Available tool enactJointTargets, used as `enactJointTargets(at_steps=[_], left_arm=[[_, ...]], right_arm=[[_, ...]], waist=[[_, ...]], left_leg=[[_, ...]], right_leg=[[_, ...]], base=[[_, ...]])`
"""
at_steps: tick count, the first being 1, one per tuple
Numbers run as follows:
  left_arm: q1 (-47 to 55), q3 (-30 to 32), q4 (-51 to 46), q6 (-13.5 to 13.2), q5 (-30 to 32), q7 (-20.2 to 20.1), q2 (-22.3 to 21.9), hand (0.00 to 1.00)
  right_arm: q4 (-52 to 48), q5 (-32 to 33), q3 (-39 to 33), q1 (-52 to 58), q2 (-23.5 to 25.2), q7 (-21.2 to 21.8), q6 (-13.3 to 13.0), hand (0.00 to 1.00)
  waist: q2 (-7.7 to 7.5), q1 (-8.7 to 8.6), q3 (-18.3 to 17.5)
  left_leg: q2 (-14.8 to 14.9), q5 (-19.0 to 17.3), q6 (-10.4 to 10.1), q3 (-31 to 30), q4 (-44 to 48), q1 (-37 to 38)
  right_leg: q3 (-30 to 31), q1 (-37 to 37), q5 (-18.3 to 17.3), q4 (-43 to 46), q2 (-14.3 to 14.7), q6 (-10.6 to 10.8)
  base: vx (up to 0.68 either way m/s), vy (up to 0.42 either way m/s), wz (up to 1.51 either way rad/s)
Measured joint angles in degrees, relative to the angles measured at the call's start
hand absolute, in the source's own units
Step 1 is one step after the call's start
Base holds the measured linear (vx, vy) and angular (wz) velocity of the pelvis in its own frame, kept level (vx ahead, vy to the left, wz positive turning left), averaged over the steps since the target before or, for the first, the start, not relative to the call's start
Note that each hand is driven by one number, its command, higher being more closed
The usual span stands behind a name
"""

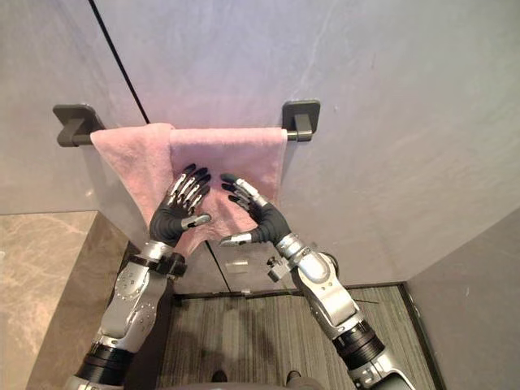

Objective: Organize washtable

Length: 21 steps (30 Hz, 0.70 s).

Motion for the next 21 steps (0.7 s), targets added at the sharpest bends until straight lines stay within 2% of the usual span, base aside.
enactJointTargets(at_steps=[13, 21], left_arm=[[-2.63, 1.48, 5.2, 0.08, -0.49, 2.85, -0.05, 0.0], [-4.66, 2.25, 7.6, 0.08, -0.63, 4.16, -0.12, 0.0]], right_arm=[[8.73, -0.07, -2.18, -9.24, 1.02, -4.52, 0.11, 0.0], [12.48, -0.82, -6.66, -11.34, 1.09, -6.24, 0.57, 0.0]], waist=[[0.01, 0.49, 0.0], [-0.03, 1.2, 0.02]], left_leg=[[0.64, 1.28, -0.46, -1.13, 0.01, -2.02], [0.82, 1.78, -0.53, -1.99, 0.0, -2.5]], right_leg=[[-1.36, -0.51, 1.16, -1.34, 0.72, -0.88], [-2.02, -0.54, 1.24, -1.27, 0.94, -1.02]], base=[[-0.03, -0.014, 0.06], [-0.04, -0.009, 0.05]])
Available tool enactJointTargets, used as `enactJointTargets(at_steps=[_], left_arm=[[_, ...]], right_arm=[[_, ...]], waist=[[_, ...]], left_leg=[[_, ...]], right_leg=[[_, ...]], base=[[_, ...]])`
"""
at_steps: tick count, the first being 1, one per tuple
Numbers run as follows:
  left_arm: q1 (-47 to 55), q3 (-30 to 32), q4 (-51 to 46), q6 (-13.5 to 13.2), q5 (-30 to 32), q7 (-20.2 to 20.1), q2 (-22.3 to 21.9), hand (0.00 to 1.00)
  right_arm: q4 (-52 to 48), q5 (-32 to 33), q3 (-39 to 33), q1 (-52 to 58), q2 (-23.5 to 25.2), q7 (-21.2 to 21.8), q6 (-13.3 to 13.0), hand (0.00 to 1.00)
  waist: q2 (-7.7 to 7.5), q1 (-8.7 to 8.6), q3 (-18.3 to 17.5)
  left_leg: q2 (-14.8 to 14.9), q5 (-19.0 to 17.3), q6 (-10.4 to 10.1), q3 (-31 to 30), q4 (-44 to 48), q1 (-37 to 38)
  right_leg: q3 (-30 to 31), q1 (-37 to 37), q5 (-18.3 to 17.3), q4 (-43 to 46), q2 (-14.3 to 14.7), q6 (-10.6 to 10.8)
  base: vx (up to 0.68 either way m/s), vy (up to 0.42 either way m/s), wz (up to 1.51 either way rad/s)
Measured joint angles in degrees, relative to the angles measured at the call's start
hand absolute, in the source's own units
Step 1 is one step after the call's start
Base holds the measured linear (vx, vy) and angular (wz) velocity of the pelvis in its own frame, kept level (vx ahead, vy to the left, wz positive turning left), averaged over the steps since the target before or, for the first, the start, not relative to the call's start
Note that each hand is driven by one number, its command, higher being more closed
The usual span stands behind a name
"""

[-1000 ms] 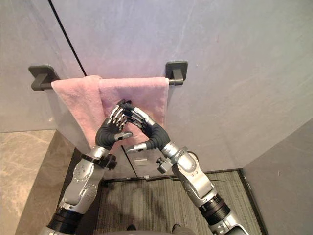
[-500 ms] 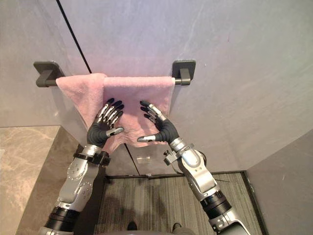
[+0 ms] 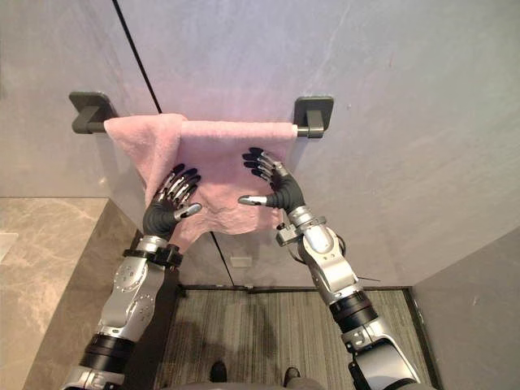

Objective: Organize washtable

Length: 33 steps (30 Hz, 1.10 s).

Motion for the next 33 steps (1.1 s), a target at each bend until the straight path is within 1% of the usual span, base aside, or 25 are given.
enactJointTargets(at_steps=[3, 8, 15, 18, 27, 33], left_arm=[[-0.06, 0.58, 0.28, 0.0, 0.02, 0.0, 0.0, 0.0], [-0.05, 5.94, 0.48, 0.0, 0.0, 0.22, 0.05, 0.0], [0.31, 10.71, 1.59, -0.03, -0.02, 0.9, 0.3, 0.0], [0.77, 13.08, 2.43, -0.05, -0.02, 0.94, 0.39, 0.0], [1.09, 15.26, 5.86, -0.02, 0.21, 0.93, 0.73, 0.0], [4.49, 15.48, 6.94, 0.05, 0.84, 0.89, 0.63, 0.0]], right_arm=[[0.0, -0.44, -1.65, 0.01, -0.06, 0.02, 0.26, 0.0], [0.01, -1.06, -6.54, 0.22, -0.33, 0.02, 0.47, 0.0], [0.01, -1.31, -12.21, 2.16, -0.4, -0.26, 0.44, 0.0], [0.01, -1.32, -13.72, 3.07, -1.2, -1.27, 0.44, 0.0], [0.01, -1.32, -17.09, 5.62, -1.93, -2.28, 0.43, 0.0], [-0.29, -1.45, -20.18, 8.63, -1.78, -2.32, 0.42, 0.0]], waist=[[-0.07, 0.21, 0.05], [-0.34, 0.42, 0.22], [-1.26, 0.47, 0.87], [-1.43, 0.31, 0.98], [-1.44, 0.38, 0.98], [-1.49, 0.37, 1.0]], left_leg=[[0.0, 0.08, -0.03, -0.32, 0.0, -0.19], [0.01, 0.09, -0.04, -0.29, 0.0, -0.12], [0.08, 0.07, -0.03, 0.15, 0.0, 0.6], [0.08, 0.06, -0.03, 0.46, -0.01, 0.73], [0.16, 0.06, -0.03, 0.53, 0.0, 0.78], [0.21, 0.03, -0.05, 0.68, 0.0, 0.86]], right_leg=[[-0.32, -0.01, 0.0, -0.02, 0.0, 0.0], [-0.31, 0.02, 0.0, -0.01, 0.01, 0.0], [0.17, 0.48, -0.01, 0.09, 0.04, -0.01], [0.49, 0.42, -0.01, 0.18, 0.03, 0.0], [0.56, 0.36, -0.02, 0.28, 0.09, 0.0], [0.69, 0.34, -0.02, 0.31, 0.12, 0.0]], base=[[-0.01, -0.005, 0.06], [0.0, 0.0, 0.0], [-0.01, -0.001, -0.03], [-0.01, 0.0, -0.05], [0.0, 0.0, 0.0], [0.0, 0.0, 0.0]])
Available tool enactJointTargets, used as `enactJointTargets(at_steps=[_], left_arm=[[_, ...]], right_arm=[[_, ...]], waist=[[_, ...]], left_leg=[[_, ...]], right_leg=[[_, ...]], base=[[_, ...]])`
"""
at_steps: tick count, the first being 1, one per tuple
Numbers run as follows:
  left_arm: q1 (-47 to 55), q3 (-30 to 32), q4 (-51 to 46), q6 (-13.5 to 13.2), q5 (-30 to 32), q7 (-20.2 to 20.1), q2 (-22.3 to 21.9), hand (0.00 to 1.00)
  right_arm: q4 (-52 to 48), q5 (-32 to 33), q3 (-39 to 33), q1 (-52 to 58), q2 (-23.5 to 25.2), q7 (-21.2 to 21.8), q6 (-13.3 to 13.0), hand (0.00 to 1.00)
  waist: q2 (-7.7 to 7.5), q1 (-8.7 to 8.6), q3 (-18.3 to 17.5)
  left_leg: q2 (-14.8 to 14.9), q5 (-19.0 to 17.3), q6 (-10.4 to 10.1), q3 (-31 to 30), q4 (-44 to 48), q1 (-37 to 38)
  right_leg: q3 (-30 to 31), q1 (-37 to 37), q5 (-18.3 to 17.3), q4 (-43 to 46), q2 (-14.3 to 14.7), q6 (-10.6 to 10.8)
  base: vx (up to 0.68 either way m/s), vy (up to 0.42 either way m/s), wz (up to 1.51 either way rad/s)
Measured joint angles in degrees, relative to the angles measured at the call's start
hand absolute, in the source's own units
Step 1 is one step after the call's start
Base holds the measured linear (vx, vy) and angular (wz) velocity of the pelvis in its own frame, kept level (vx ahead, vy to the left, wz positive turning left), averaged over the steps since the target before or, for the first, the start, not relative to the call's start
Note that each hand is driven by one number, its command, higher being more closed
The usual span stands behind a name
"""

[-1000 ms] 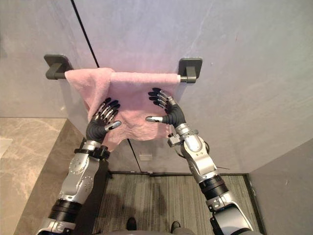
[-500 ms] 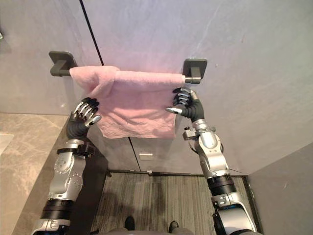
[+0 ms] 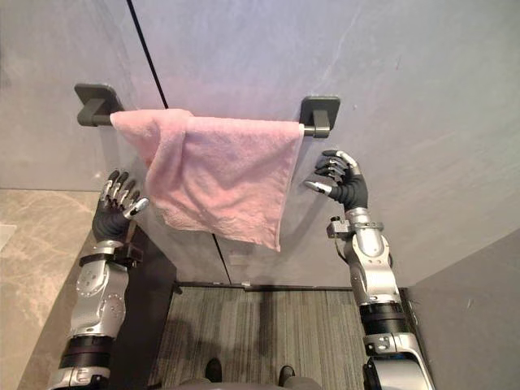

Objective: Organize washtable

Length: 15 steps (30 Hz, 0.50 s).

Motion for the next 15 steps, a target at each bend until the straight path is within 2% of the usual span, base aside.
enactJointTargets(at_steps=[5, 11, 15], left_arm=[[4.66, 0.75, -0.12, 0.35, 2.78, -0.21, -1.73, 0.0], [9.48, 4.38, -2.06, 0.38, 7.27, -1.18, -4.68, 0.0], [13.57, 4.35, -1.97, 0.44, 10.36, -1.16, -6.22, 0.0]], right_arm=[[-4.49, -1.26, -3.18, 5.31, 1.45, 0.11, -0.12, 0.0], [-7.21, -2.22, -8.74, 12.23, 4.31, 0.08, -1.83, 0.0], [-6.79, -2.54, -11.33, 19.2, 6.02, 0.01, -2.09, 0.0]], waist=[[-0.01, -0.05, 0.01], [-0.03, -0.33, 0.02], [-0.03, -1.32, 0.03]], left_leg=[[-0.02, -0.05, -0.03, 0.07, -0.02, 0.07], [-0.21, -0.12, 0.03, 0.0, -0.03, 0.14], [-0.28, -0.14, 0.06, -0.37, -0.03, 0.09]], right_leg=[[0.01, -0.02, -0.01, -0.01, -0.07, 0.02], [-0.07, 0.03, -0.06, -0.01, -0.21, 0.1], [-0.15, 0.05, -0.12, -0.02, -0.29, 0.18]], base=[[0.0, 0.0, 0.0], [0.0, 0.0, 0.0], [0.0, 0.0, 0.0]])
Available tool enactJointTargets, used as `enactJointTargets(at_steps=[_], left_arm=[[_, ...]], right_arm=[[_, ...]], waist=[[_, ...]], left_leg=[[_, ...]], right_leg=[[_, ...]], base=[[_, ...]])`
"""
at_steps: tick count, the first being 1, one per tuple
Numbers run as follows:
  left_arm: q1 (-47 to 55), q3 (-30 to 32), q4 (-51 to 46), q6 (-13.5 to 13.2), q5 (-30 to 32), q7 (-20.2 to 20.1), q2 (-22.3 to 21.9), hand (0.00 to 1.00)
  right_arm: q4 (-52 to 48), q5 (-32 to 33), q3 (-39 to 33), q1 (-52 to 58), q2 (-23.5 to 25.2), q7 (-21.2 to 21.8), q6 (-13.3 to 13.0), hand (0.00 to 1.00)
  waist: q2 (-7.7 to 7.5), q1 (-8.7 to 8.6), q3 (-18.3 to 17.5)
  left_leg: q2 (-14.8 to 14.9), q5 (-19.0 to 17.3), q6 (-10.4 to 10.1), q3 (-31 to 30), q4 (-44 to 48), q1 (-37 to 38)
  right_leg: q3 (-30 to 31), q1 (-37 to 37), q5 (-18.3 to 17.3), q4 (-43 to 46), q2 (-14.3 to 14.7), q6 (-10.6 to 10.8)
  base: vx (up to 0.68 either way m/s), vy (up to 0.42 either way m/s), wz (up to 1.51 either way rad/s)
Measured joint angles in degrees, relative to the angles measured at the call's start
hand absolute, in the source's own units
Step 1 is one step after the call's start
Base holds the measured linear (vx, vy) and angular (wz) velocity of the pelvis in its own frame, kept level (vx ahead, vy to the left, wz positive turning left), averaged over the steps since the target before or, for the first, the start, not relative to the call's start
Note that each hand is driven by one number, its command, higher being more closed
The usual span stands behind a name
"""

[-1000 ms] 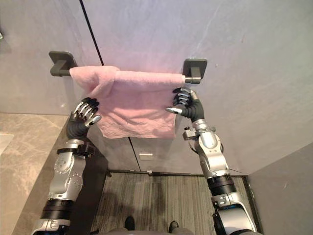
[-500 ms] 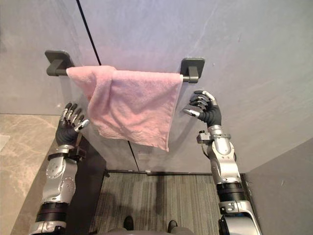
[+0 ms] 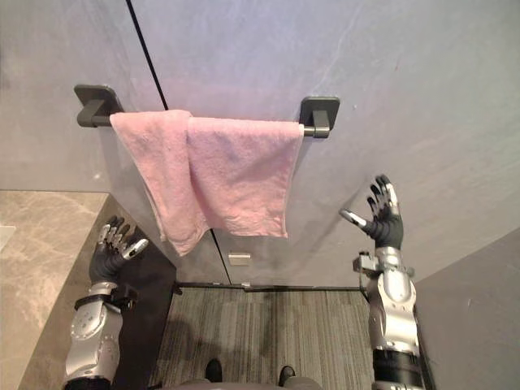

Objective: Organize washtable

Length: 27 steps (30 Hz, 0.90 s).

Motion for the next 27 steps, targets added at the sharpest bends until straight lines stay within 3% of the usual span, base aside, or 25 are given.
enactJointTargets(at_steps=[12, 27], left_arm=[[6.63, -1.5, 10.16, 0.74, 9.03, 0.32, -3.26, 0.0], [7.1, -5.53, 29.8, 2.01, 15.06, 2.97, -6.51, 0.0]], right_arm=[[15.7, -7.11, 2.91, 13.9, 4.25, 0.14, 0.63, 0.0], [33.96, -12.24, 7.73, 17.11, 7.49, 1.14, 2.79, 0.0]], waist=[[0.4, -0.12, 0.05], [1.15, 0.03, -1.2]], left_leg=[[0.16, -0.01, -0.03, 1.31, -0.06, 1.36], [0.6, -1.31, -0.39, 4.25, -0.45, 3.45]], right_leg=[[0.23, 0.15, -0.93, 2.27, -0.74, 0.44], [2.06, -0.85, -3.76, 6.8, -0.86, 0.45]], base=[[0.0, 0.001, -0.01], [-0.01, -0.002, -0.08]])
